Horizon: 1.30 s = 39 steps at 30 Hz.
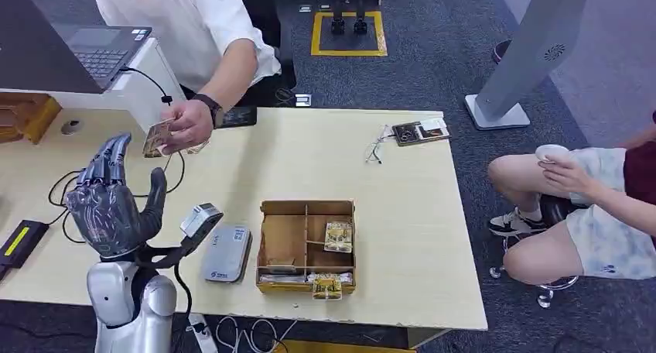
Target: Pass the card to the sensor for recognition and then transmit it.
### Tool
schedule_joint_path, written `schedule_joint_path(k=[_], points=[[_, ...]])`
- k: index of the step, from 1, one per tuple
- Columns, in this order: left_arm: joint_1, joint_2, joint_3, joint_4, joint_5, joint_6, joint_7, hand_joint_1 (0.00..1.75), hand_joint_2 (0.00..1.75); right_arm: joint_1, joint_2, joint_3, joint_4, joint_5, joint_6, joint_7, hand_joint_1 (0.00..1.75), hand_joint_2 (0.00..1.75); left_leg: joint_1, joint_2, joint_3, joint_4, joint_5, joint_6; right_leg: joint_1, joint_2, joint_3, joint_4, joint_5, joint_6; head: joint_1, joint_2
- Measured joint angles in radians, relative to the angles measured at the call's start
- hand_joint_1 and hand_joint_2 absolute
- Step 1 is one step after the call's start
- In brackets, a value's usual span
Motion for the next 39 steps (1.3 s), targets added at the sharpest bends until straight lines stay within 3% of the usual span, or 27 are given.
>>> schedule_joint_path(k=[9, 16, 24, 32, 36, 37, 38, 39], points=[[0.001, 0.000, 0.001, 0.000, 0.129, 0.000, -0.047, 0.00, 1.75, 0.000, 0.000, 0.000, 0.000, -0.002, -0.003, 0.006, 0.00, 1.75, 0.000, 0.000, 0.000, 0.000, 0.000, 0.000, 0.000, 0.000, 0.000, 0.000, 0.000, 0.000, 0.000, 0.000], [0.016, -0.002, -0.009, 0.019, 0.435, 0.000, -0.153, 0.00, 1.75, 0.001, 0.000, 0.000, 0.000, -0.017, -0.005, 0.006, 0.00, 1.75, 0.000, 0.000, 0.000, 0.000, 0.000, 0.000, 0.000, 0.000, 0.000, 0.000, 0.000, 0.000, 0.000, 0.000], [0.074, 0.000, -0.045, 0.020, 0.497, 0.000, -0.261, 0.00, 1.75, 0.002, 0.000, -0.005, 0.000, -0.024, -0.007, 0.000, 0.00, 1.75, 0.000, 0.000, 0.000, 0.000, 0.000, 0.000, 0.000, 0.000, 0.000, 0.000, 0.000, 0.000, 0.000, 0.000], [0.076, 0.000, -0.046, 0.019, 0.497, 0.000, -0.263, 0.00, 1.75, 0.002, 0.000, -0.005, 0.000, -0.025, -0.008, 0.000, 0.00, 1.75, 0.000, 0.000, 0.000, 0.000, 0.000, 0.000, 0.000, 0.000, 0.000, 0.000, 0.000, 0.000, 0.000, 0.000], [0.120, 0.001, -0.065, 0.001, 0.468, 0.000, -0.289, 0.00, 1.75, 0.005, 0.000, -0.013, 0.000, -0.035, -0.010, -0.003, 0.00, 1.75, 0.000, 0.000, -0.001, 0.000, 0.000, 0.000, 0.000, -0.001, 0.000, 0.000, 0.000, 0.000, 0.000, 0.000], [0.177, 0.013, -0.114, -0.005, 0.472, 0.000, -0.216, 0.00, 1.75, 0.005, 0.000, -0.019, 0.000, -0.038, -0.013, -0.006, 0.00, 1.75, 0.000, 0.000, 0.000, 0.000, 0.000, 0.001, 0.000, 0.000, 0.000, 0.000, 0.000, 0.000, 0.000, 0.000], [0.251, 0.074, -0.250, -0.005, 0.503, 0.000, -0.094, 0.00, 1.75, 0.007, 0.000, -0.033, 0.000, -0.038, -0.017, -0.017, 0.00, 1.75, 0.000, 0.000, 0.000, 0.000, -0.001, 0.001, 0.000, 0.000, 0.000, -0.001, 0.000, 0.000, 0.000, 0.000], [0.274, 0.111, -0.313, -0.004, 0.493, 0.000, -0.074, 0.00, 1.75, 0.008, 0.000, -0.038, 0.000, -0.038, -0.017, -0.020, 0.00, 1.75, 0.000, 0.000, 0.000, 0.000, -0.001, 0.001, 0.000, 0.000, 0.000, -0.001, 0.000, 0.000, 0.000, 0.000]])
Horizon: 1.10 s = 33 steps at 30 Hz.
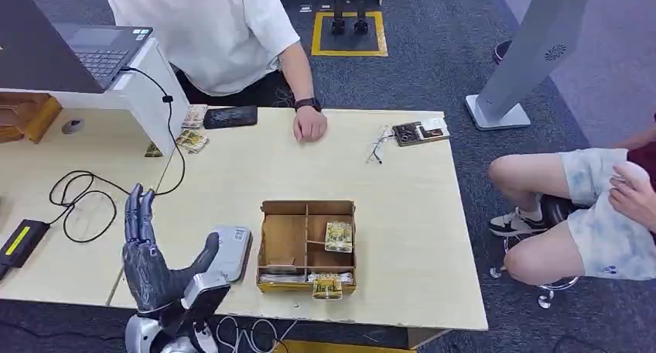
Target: Pass the card to the sensor for recognition and then transmit it.
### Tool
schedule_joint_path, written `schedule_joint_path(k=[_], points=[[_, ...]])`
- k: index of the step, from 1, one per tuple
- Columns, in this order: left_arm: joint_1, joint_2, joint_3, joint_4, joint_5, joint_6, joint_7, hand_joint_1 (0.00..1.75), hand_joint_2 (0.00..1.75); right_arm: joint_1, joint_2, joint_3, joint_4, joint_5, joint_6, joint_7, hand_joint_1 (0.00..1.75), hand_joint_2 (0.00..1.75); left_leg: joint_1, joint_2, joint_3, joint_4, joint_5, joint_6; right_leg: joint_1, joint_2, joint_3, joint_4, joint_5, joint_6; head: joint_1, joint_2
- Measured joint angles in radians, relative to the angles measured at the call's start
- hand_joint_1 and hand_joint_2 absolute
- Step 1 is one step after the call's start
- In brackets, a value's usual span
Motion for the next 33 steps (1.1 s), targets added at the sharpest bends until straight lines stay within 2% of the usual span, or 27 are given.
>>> schedule_joint_path(k=[6, 21, 26, 33], points=[[0.038, 0.057, -0.097, 0.001, -0.007, 0.000, -0.004, 0.00, 1.75, 0.003, 0.000, -0.005, 0.000, 0.000, 0.000, -0.003, 0.00, 1.75, 0.000, 0.000, 0.000, 0.000, 0.000, 0.000, 0.000, 0.000, 0.000, 0.000, 0.000, 0.000, 0.000, 0.000], [0.061, 0.123, -0.195, 0.027, -0.107, 0.000, -0.003, 0.00, 1.75, 0.002, 0.000, -0.006, 0.000, 0.007, 0.000, -0.013, 0.00, 1.75, 0.000, 0.000, 0.000, 0.000, 0.000, 0.000, 0.000, 0.000, 0.000, 0.000, 0.000, 0.000, 0.000, 0.000], [0.055, 0.121, -0.186, 0.048, -0.063, 0.000, -0.036, 0.00, 1.75, 0.000, 0.000, -0.006, 0.000, 0.023, 0.000, -0.019, 0.00, 1.75, 0.000, 0.000, 0.000, 0.000, 0.000, 0.000, 0.000, 0.000, 0.000, 0.000, 0.000, 0.000, 0.001, 0.000], [0.001, 0.091, -0.050, 0.119, 0.008, 0.000, -0.184, 0.00, 1.75, -0.026, 0.000, -0.005, 0.000, 0.037, 0.008, -0.021, 0.00, 1.75, 0.000, 0.000, 0.001, 0.000, 0.000, 0.000, 0.000, 0.000, 0.001, 0.000, 0.000, 0.000, 0.001, 0.000]])
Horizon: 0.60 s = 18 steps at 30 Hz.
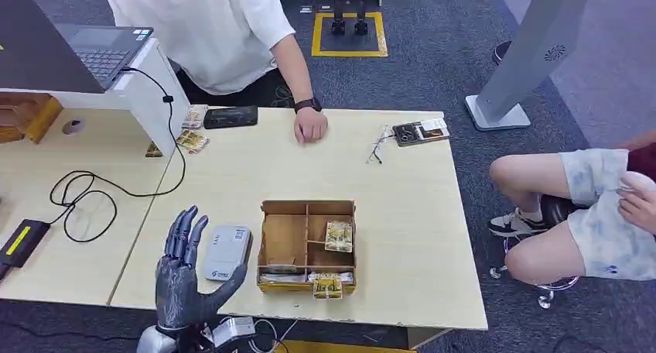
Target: Pass the card to the sensor for recognition and then transmit it.
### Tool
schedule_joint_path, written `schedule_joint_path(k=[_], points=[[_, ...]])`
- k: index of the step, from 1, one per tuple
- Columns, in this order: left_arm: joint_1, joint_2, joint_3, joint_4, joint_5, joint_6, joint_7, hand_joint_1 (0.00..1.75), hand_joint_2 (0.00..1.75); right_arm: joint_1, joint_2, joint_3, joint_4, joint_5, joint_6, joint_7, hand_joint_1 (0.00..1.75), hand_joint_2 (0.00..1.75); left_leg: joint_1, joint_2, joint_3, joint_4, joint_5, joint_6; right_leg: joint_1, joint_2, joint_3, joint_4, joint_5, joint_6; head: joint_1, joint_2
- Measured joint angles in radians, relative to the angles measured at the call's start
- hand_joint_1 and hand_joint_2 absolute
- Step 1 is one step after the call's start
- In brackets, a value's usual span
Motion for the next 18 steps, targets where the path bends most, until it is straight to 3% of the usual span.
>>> schedule_joint_path(k=[8, 18], points=[[-0.022, -0.028, 0.084, 0.037, -0.009, 0.000, -0.019, 0.00, 1.75, -0.016, 0.000, 0.000, 0.000, -0.006, -0.001, 0.002, 0.00, 1.75, 0.000, 0.000, 0.000, 0.000, 0.000, 0.000, 0.000, 0.000, 0.000, 0.000, 0.000, 0.000, 0.000, 0.000], [-0.013, -0.054, 0.100, 0.039, -0.043, 0.000, -0.006, 0.00, 1.75, -0.009, -0.001, 0.000, 0.000, -0.023, -0.008, 0.004, 0.00, 1.75, 0.000, 0.000, 0.000, 0.000, 0.000, 0.000, 0.000, 0.000, 0.000, 0.000, 0.000, 0.000, 0.000, 0.000]])
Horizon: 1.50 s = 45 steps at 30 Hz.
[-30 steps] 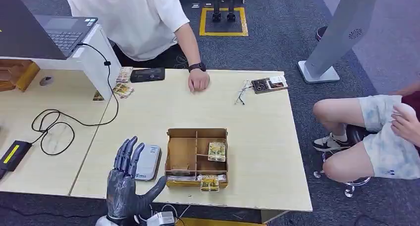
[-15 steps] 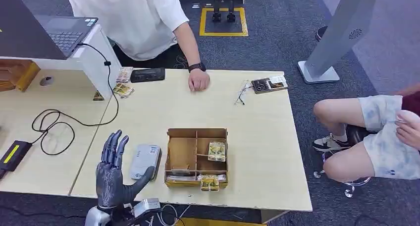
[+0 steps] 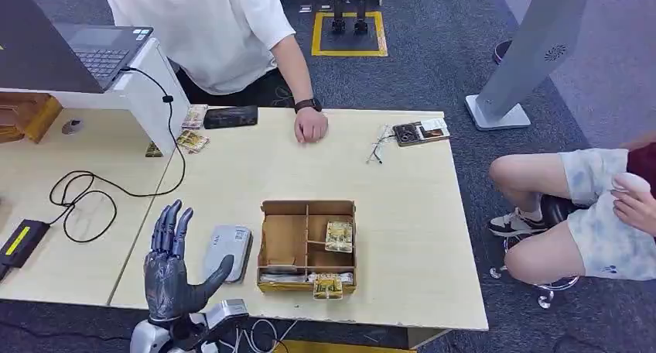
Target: Pass the card to the sensor for recognition and then transmit it.
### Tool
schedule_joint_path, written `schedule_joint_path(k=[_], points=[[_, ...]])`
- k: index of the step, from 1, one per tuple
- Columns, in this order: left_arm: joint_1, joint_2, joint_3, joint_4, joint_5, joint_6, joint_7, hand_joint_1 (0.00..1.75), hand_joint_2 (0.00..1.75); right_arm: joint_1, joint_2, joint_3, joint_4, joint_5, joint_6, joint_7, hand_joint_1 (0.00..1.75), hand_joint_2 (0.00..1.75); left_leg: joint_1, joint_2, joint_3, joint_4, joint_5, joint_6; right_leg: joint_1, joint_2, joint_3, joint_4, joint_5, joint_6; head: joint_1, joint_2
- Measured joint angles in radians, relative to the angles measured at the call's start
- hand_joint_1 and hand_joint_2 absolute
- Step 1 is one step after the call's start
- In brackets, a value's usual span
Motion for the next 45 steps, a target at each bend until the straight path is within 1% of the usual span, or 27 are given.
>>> schedule_joint_path(k=[3, 10, 14, 19, 21, 26, 30, 33, 38, 42, 45], points=[[0.039, -0.023, -0.001, -0.029, -0.054, 0.000, 0.030, 0.00, 1.75, 0.014, -0.003, -0.003, 0.000, -0.016, -0.002, 0.000, 0.00, 1.75, 0.000, 0.000, 0.000, 0.000, -0.001, 0.001, 0.000, 0.000, 0.000, 0.000, -0.001, 0.001, 0.000, 0.000], [0.081, -0.066, -0.016, -0.058, -0.127, 0.000, 0.040, 0.00, 1.75, 0.028, -0.007, -0.025, 0.000, -0.034, 0.011, 0.015, 0.00, 1.75, 0.000, 0.000, 0.000, 0.000, -0.001, 0.001, 0.000, 0.000, 0.000, -0.001, -0.001, 0.002, 0.000, 0.000], [0.083, -0.071, -0.026, -0.058, -0.132, 0.000, 0.051, 0.00, 1.75, 0.032, -0.007, -0.028, 0.000, -0.029, 0.011, 0.015, 0.00, 1.75, 0.000, 0.000, 0.000, 0.000, -0.001, 0.001, 0.000, 0.000, 0.000, -0.001, -0.001, 0.002, 0.000, 0.000], [0.088, -0.064, -0.041, -0.058, -0.132, 0.000, 0.063, 0.00, 1.75, 0.032, -0.007, -0.028, 0.000, -0.024, 0.011, 0.015, 0.00, 1.75, 0.000, 0.000, 0.000, 0.000, -0.001, 0.001, 0.000, 0.000, 0.000, 0.000, -0.001, 0.002, 0.000, 0.000], [0.092, -0.054, -0.058, -0.058, -0.138, 0.000, 0.081, 0.00, 1.75, 0.032, -0.007, -0.028, 0.000, -0.017, 0.011, 0.015, 0.00, 1.75, 0.000, 0.000, 0.000, 0.000, -0.001, 0.001, 0.000, 0.000, 0.000, 0.000, -0.001, 0.002, 0.000, 0.000], [0.105, -0.013, -0.114, -0.058, -0.135, 0.000, 0.109, 0.00, 1.75, 0.033, -0.007, -0.028, 0.000, -0.011, 0.012, 0.015, 0.00, 1.75, 0.000, 0.000, 0.000, 0.000, -0.001, 0.001, 0.000, 0.000, 0.000, -0.001, -0.001, 0.002, 0.000, 0.000], [0.111, 0.040, -0.182, -0.058, -0.151, 0.000, 0.169, 0.00, 1.75, 0.032, -0.007, -0.028, 0.000, -0.009, 0.012, 0.015, 0.00, 1.75, 0.000, 0.000, 0.000, 0.000, -0.001, 0.001, 0.000, 0.000, 0.000, -0.001, -0.001, 0.002, 0.000, 0.000], [0.111, 0.088, -0.238, -0.058, -0.167, 0.000, 0.207, 0.00, 1.75, 0.032, -0.007, -0.028, 0.000, -0.003, 0.012, 0.015, 0.00, 1.75, 0.000, 0.000, 0.000, 0.000, -0.001, 0.001, 0.000, 0.000, 0.000, -0.001, -0.001, 0.002, 0.000, 0.000], [0.110, 0.143, -0.309, -0.057, -0.178, 0.000, 0.227, 0.00, 1.75, 0.032, -0.007, -0.028, 0.000, 0.005, 0.012, 0.014, 0.00, 1.75, 0.000, 0.000, 0.000, 0.000, -0.001, 0.001, 0.000, 0.000, 0.000, -0.001, -0.001, 0.002, 0.000, 0.000], [0.107, 0.169, -0.347, -0.053, -0.195, 0.000, 0.246, 0.00, 1.75, 0.032, -0.007, -0.028, 0.000, 0.007, 0.012, 0.014, 0.00, 1.75, 0.000, 0.000, 0.000, 0.000, -0.001, 0.001, 0.000, 0.000, 0.000, -0.001, -0.001, 0.002, 0.000, 0.000], [0.105, 0.178, -0.365, -0.048, -0.199, 0.000, 0.249, 0.00, 1.75, 0.032, -0.007, -0.028, 0.000, 0.007, 0.012, 0.014, 0.00, 1.75, 0.000, 0.000, 0.000, 0.000, -0.001, 0.001, 0.000, 0.000, 0.000, -0.001, -0.001, 0.002, 0.000, 0.000]])
